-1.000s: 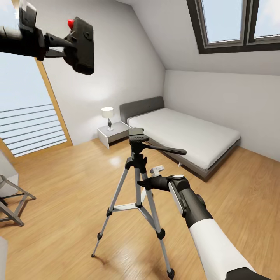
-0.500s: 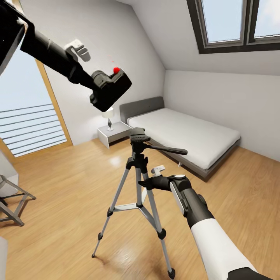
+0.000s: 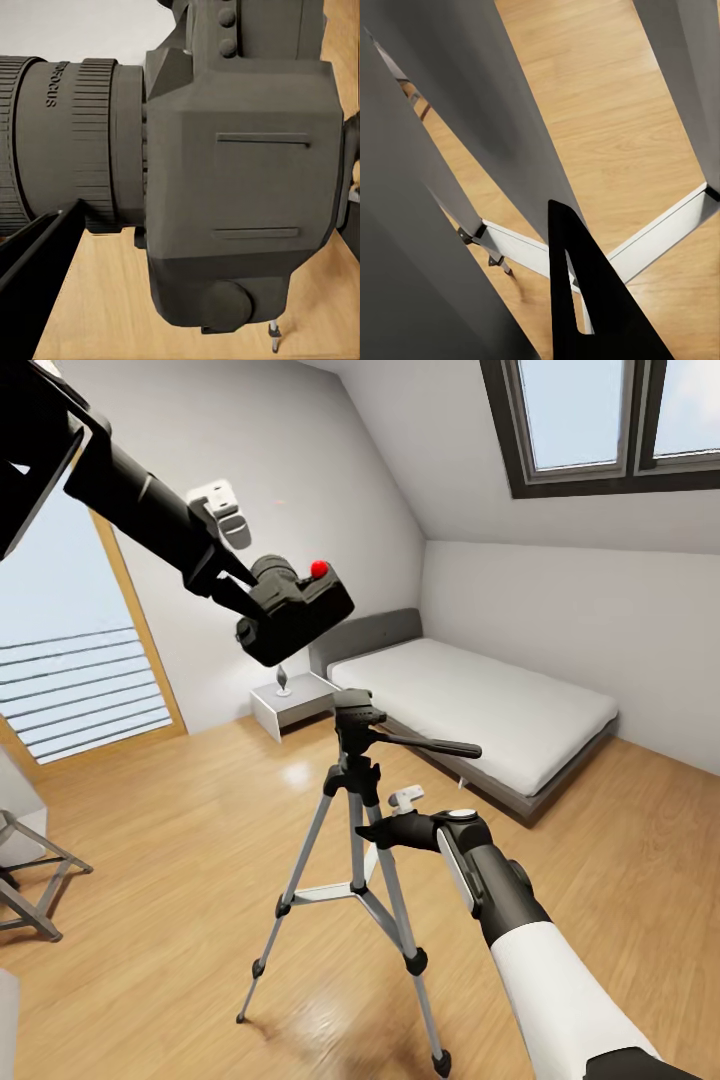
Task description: Attach the digital camera to the camera tripod in the bedroom.
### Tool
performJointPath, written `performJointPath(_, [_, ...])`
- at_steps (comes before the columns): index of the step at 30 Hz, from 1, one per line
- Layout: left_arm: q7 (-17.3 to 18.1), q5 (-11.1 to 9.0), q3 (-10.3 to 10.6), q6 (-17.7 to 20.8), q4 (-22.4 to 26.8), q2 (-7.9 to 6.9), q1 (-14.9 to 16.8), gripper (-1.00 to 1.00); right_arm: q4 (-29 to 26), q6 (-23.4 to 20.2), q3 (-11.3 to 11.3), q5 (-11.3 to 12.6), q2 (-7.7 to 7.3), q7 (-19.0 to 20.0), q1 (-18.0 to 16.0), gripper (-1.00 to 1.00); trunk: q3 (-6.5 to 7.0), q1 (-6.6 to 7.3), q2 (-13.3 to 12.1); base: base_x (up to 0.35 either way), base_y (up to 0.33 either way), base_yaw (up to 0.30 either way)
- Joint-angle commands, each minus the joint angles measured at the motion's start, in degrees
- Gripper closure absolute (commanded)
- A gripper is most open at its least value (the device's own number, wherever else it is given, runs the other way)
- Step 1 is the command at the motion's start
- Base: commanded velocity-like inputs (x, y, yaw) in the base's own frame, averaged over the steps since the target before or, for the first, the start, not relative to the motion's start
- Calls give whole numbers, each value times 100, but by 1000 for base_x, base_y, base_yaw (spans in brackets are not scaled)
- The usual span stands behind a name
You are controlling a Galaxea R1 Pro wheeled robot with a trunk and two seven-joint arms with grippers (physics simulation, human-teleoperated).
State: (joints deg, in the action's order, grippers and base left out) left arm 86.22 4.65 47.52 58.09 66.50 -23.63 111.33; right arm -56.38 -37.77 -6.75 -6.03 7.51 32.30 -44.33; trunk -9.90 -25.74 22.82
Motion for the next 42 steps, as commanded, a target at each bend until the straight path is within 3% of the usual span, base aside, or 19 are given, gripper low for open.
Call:
performJointPath(1, [59, 61, 13, 62, 50, -6, 11, 100, 101, -18, 3, -360, -2, -271, -5, 100, -14, -5, 10, 0, 0, 0])
performJointPath(12, [106, 26, -64, 76, 274, 41, 11, 100, 101, -17, 7, -354, -4, -276, -5, 100, -14, -5, 10, 0, 0, 0])
performJointPath(16, [101, -1, -114, 90, 107, 227, 11, 100, 101, -19, 7, -355, -4, -276, -5, 100, -14, -5, 10, 0, 0, 0])
performJointPath(20, [96, 39, -102, 89, -333, 649, 11, 100, 101, -20, 7, -355, -4, -277, -5, 100, -14, -5, 10, 0, 0, 0])
performJointPath(24, [91, 59, -89, 88, -634, 907, 26, 100, 101, -20, 7, -355, -4, -277, -5, 100, -14, -5, 10, 0, 0, 0])
performJointPath(38, [106, 5, -66, 91, -1462, 1047, 80, 100, 101, -20, 7, -343, -4, -269, -5, 100, -14, -5, 10, 0, 0, 0])
performJointPath(42, [112, -4, 53, 95, -1666, 1051, 81, 100, 101, -20, 7, -339, -4, -268, -5, 100, -14, -5, 10, 0, 0, 0])
